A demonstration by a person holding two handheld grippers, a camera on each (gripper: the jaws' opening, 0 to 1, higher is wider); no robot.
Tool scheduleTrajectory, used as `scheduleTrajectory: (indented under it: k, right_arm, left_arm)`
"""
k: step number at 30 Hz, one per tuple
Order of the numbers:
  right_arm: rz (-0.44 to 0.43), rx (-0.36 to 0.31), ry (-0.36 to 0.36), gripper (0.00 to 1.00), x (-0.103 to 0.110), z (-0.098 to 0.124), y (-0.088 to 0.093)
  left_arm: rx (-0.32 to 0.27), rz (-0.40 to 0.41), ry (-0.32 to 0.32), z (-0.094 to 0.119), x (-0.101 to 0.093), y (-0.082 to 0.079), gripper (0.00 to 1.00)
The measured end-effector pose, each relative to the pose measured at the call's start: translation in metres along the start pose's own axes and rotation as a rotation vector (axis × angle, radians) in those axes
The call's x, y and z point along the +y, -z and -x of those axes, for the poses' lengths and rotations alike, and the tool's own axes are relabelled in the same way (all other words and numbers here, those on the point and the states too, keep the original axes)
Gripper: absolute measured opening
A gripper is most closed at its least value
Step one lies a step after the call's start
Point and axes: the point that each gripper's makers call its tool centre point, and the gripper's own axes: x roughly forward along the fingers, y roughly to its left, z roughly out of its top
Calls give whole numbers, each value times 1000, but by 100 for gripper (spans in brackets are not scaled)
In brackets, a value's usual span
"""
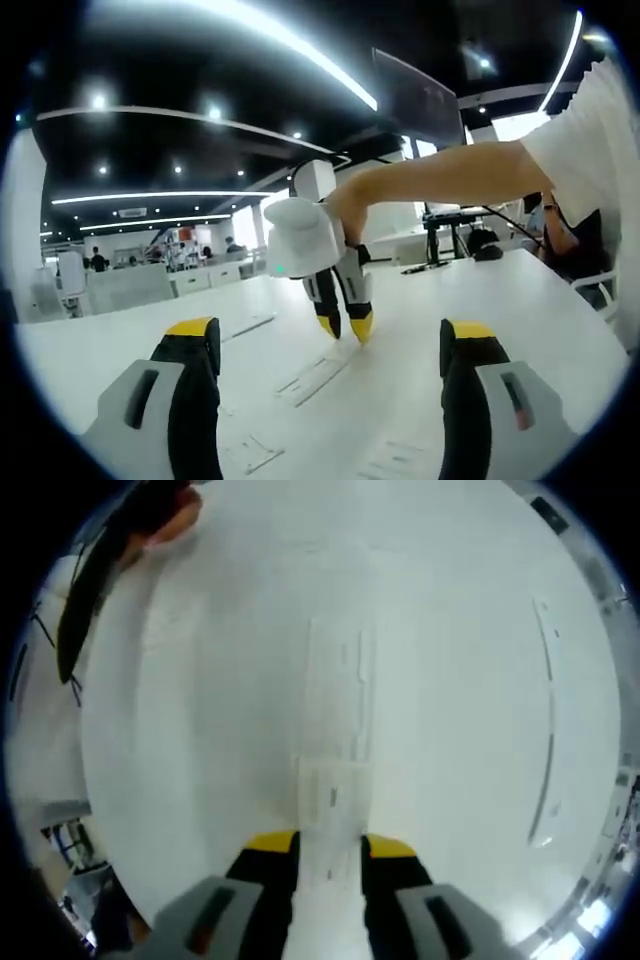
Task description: Locate the socket holder cover, grip the socket holder cover, clip it into the socket holder slot.
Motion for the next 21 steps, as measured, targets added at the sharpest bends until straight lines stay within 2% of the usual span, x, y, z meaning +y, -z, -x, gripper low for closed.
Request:
scheduleTrajectory:
  k: [21]
  right_arm:
    - [-1, -7, 4, 26, -4, 1, -9]
  left_arm:
    - [2, -10, 3, -1, 0, 0, 89]
